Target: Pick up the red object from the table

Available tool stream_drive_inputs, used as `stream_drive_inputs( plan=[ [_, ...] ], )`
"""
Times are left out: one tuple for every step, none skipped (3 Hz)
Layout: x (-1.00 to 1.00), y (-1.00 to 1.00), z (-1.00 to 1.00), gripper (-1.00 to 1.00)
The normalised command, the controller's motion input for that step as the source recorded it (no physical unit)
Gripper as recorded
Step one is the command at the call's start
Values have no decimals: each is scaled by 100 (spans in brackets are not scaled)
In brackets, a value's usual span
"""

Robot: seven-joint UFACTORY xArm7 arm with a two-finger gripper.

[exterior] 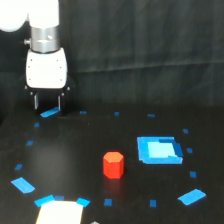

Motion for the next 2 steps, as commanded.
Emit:
stream_drive_inputs(
  plan=[
    [80,-100,-43,52],
    [78,-94,-64,33]
  ],
)
